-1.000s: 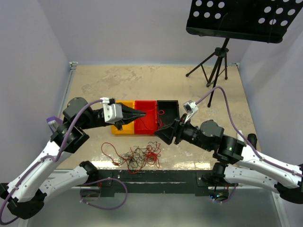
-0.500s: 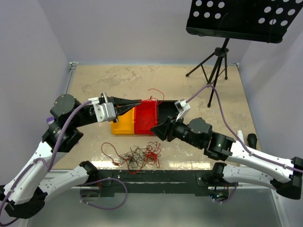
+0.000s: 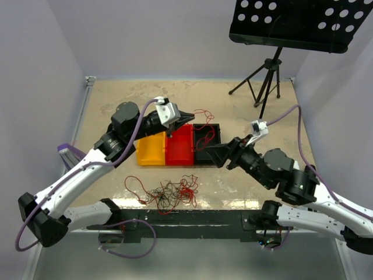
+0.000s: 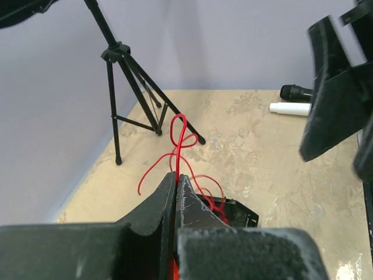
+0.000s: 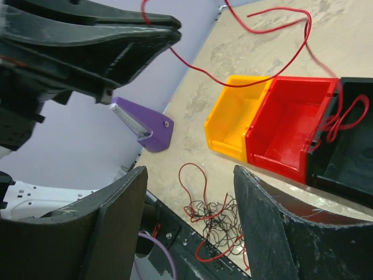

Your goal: Untangle the cables

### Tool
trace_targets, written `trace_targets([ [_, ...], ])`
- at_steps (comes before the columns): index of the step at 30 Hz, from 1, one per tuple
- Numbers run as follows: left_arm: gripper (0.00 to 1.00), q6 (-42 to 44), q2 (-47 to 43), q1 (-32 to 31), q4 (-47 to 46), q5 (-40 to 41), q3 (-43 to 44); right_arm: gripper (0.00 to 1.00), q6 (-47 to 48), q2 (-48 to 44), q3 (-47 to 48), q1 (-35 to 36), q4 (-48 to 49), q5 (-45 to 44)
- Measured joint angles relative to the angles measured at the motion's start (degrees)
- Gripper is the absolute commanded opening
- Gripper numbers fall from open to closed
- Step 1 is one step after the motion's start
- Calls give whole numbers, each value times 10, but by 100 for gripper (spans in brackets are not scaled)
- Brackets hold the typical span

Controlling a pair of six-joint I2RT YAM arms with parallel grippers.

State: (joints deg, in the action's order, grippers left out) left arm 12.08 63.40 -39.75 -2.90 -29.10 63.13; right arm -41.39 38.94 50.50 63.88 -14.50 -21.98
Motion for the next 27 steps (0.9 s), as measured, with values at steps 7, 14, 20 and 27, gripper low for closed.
trace_targets([
  [7,0,-38,81,0,-62,18,1,64,-15,-47,-1,0,-49,-27],
  [14,0,-46,165,0,-102,54,16,65,-28,-12,-1,0,-104,-62],
  [20,0,-46,216,-1,-110,71,34,64,-30,-10,-1,0,-118,-75],
  [27,0,-45,213,-1,-108,78,34,65,-34,-31,-1,0,-112,-81],
])
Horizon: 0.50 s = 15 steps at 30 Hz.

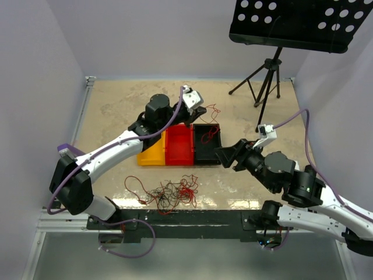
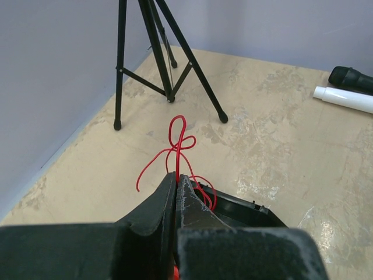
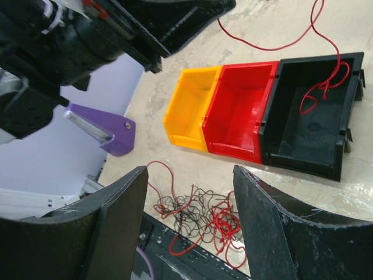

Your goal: Untangle the cables

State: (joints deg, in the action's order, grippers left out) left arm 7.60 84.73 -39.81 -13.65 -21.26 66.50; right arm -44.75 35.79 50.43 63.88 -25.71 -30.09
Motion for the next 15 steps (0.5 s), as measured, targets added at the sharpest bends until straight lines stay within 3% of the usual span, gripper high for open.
trace_targets([
  [15,0,13,26,-9,33,14,-46,63,-10,-29,12,0,32,7],
])
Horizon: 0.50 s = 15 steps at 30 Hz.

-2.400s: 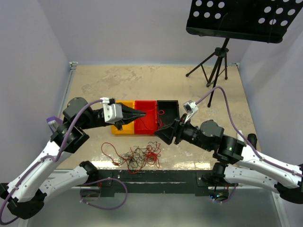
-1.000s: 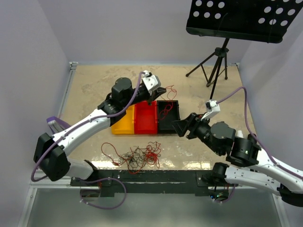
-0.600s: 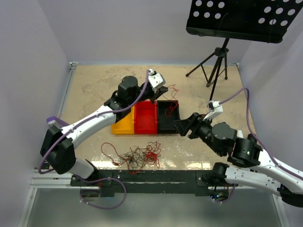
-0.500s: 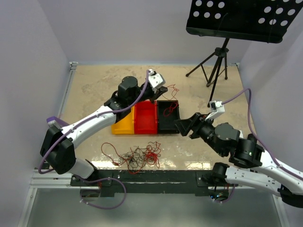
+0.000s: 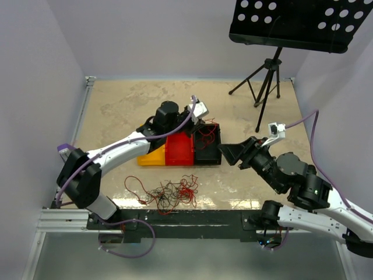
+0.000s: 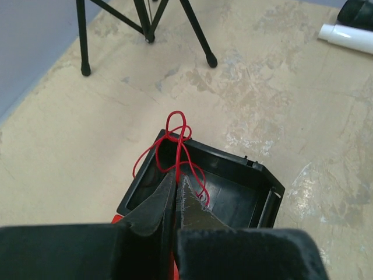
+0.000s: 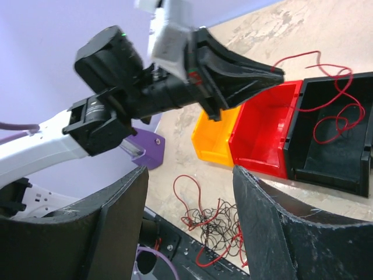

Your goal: Untangle the cables

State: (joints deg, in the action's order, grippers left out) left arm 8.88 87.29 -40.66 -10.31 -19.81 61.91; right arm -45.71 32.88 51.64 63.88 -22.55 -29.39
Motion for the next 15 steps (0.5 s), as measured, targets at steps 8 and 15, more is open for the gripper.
trace_targets([
  [8,0,39,120,-24,32,54,44,64,-53,2,-3,0,-16,-30],
  [15,0,63,224,-41,101,94,125,64,-84,0,-13,0,-28,-60],
])
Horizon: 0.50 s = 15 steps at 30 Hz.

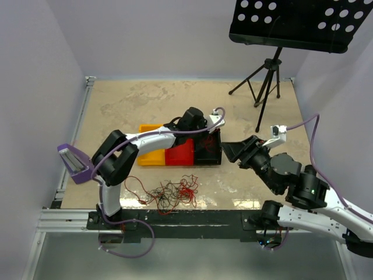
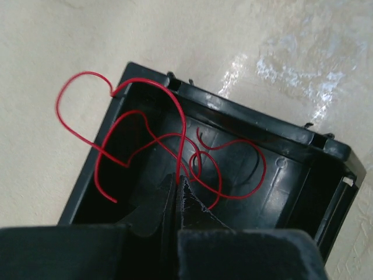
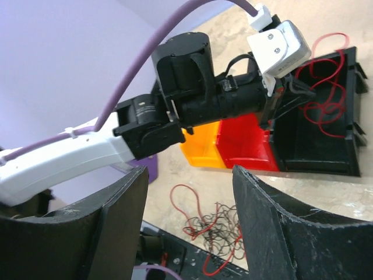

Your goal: Untangle the cables

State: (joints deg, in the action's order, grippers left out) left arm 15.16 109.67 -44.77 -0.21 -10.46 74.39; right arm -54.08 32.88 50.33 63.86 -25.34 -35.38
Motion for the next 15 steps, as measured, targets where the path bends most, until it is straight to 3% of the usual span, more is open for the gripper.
trace_targets([
  [2,4,8,9,-2,19,8,4,64,-9,15,0,0,-6,-7],
  [4,35,14,11,-6,34,10,4,64,-19,40,0,0,-13,-12],
  [5,46,19,11,-8,39,10,4,64,-24,54,0,0,-16,-12],
  [8,61,26,10,-14,42,6,1,64,-39,86,0,0,-25,-12],
  [12,94,23,-5,-17,51,-9,-10,64,-62,103,0,0,-45,-17],
  [15,100,7,-30,-17,63,-24,-11,64,-84,98,0,0,-59,-32],
])
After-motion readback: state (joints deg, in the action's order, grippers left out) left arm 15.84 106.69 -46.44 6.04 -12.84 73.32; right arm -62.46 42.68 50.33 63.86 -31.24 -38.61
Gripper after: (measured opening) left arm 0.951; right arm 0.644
